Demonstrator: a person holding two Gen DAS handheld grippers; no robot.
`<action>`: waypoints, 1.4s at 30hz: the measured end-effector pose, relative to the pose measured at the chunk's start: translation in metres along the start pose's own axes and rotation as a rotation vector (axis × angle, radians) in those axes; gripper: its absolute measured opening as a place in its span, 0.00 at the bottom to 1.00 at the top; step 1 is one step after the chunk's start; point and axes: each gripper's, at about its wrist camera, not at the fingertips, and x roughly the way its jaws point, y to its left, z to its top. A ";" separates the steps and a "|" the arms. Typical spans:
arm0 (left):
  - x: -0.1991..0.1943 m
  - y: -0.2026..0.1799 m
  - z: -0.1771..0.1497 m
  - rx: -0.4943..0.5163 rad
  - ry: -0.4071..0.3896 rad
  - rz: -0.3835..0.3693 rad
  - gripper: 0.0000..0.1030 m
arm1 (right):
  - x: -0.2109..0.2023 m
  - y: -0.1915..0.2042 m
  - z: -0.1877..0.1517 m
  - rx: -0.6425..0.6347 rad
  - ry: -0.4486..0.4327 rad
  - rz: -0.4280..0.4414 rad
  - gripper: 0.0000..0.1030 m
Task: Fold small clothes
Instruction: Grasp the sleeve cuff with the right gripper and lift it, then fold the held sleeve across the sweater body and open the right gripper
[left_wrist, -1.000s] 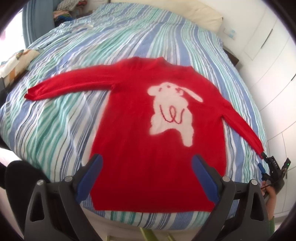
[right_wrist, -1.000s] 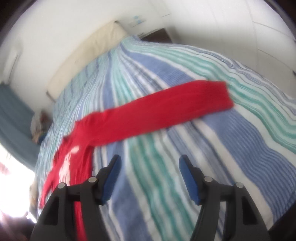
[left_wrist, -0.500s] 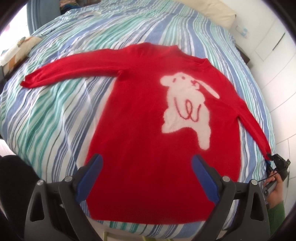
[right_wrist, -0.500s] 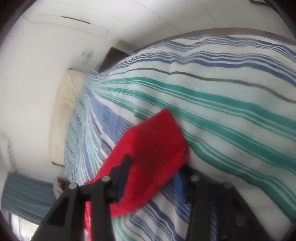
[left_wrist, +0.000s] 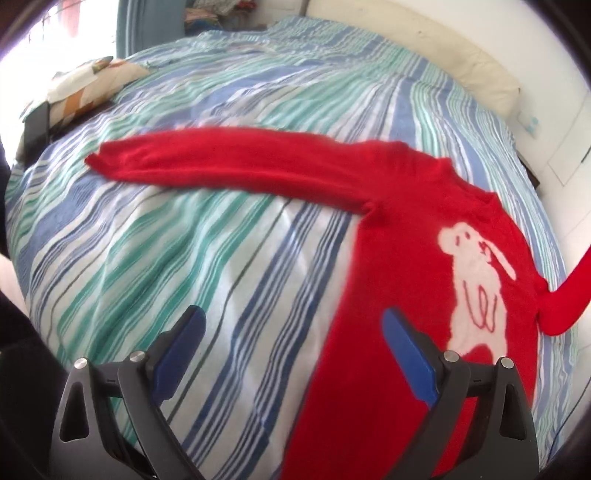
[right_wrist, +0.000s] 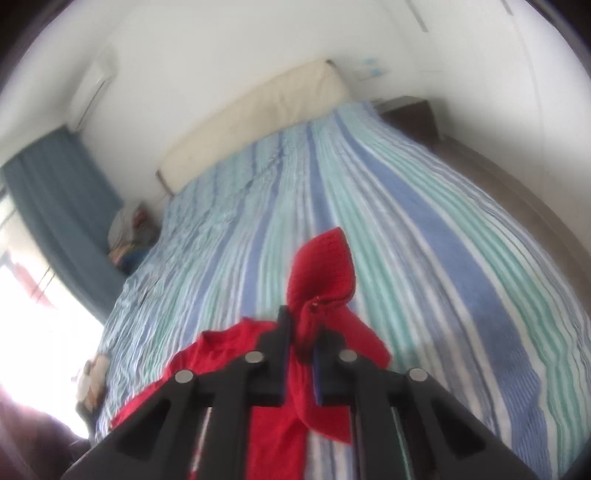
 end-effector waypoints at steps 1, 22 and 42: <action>0.005 0.004 -0.001 -0.011 0.023 -0.002 0.94 | 0.016 0.035 0.001 -0.069 0.030 0.034 0.10; 0.012 0.017 0.005 0.005 0.009 0.038 0.94 | 0.219 0.003 -0.135 -0.042 0.633 -0.071 0.24; 0.004 -0.042 -0.026 0.282 -0.049 0.009 0.94 | 0.075 0.034 -0.195 -0.414 0.545 -0.011 0.31</action>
